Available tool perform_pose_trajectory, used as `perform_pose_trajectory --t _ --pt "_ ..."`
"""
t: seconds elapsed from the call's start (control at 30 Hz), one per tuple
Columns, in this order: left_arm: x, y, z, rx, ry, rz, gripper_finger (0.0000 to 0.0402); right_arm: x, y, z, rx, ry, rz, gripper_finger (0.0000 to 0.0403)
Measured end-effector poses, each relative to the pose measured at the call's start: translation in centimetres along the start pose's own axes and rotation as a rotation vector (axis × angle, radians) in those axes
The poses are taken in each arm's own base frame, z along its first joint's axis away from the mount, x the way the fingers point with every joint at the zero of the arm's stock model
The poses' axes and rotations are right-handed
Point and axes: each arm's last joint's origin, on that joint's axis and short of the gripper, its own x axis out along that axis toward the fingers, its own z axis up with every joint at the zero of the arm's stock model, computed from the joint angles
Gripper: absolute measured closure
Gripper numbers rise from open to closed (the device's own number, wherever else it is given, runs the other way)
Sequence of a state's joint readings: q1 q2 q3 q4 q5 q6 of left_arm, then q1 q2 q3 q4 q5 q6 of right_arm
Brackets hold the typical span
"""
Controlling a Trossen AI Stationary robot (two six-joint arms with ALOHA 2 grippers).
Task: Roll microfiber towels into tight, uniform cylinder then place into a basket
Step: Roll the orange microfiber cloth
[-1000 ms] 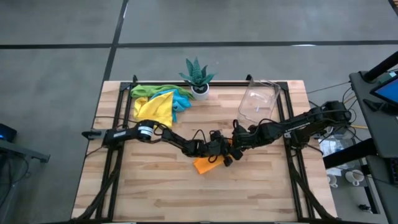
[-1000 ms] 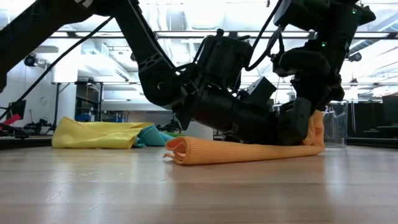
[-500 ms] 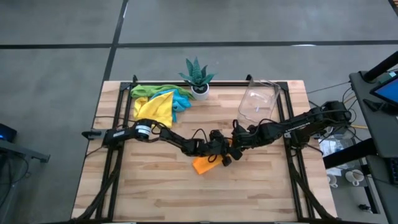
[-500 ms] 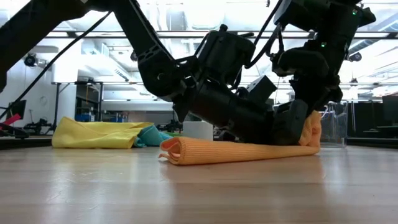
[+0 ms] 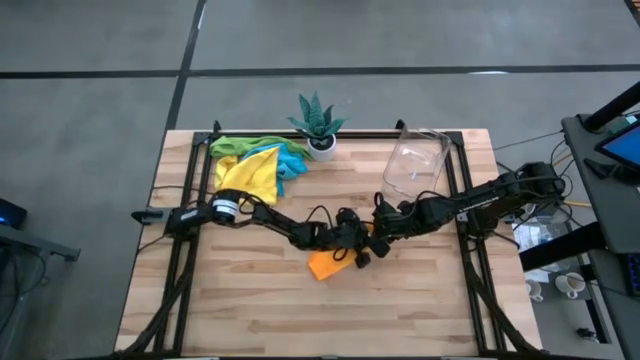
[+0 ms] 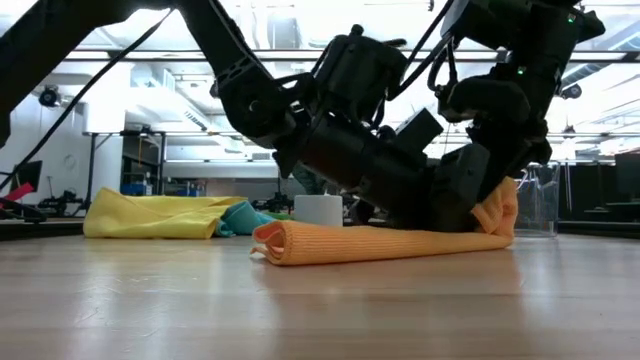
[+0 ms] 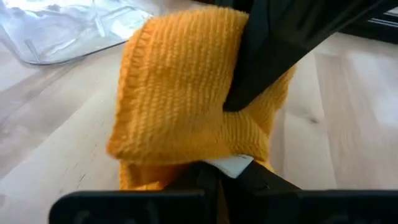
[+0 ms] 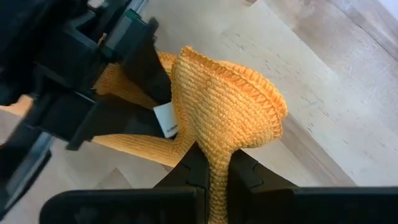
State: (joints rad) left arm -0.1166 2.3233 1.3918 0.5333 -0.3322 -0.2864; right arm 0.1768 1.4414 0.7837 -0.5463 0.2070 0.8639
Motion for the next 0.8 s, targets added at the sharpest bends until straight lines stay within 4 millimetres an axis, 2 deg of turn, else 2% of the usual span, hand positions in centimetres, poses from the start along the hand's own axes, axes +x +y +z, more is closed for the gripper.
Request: perform_pose_trajectory --t 0.3,0.63,0.8 --pt "-0.9 -0.6 0.6 0.007 0.017 -0.012 0.0402 0.0 0.0 0.0 -0.001 0.002 -0.002 0.039" --pt "-1.7 -1.4 -0.1 0.055 0.122 -0.004 0.0402 0.0 0.0 0.0 -0.001 0.003 -0.004 0.039" --pt "-2.5 -1.9 0.7 0.095 0.128 0.0 0.0402 0.0 0.0 0.0 -0.002 0.002 -0.003 0.039"
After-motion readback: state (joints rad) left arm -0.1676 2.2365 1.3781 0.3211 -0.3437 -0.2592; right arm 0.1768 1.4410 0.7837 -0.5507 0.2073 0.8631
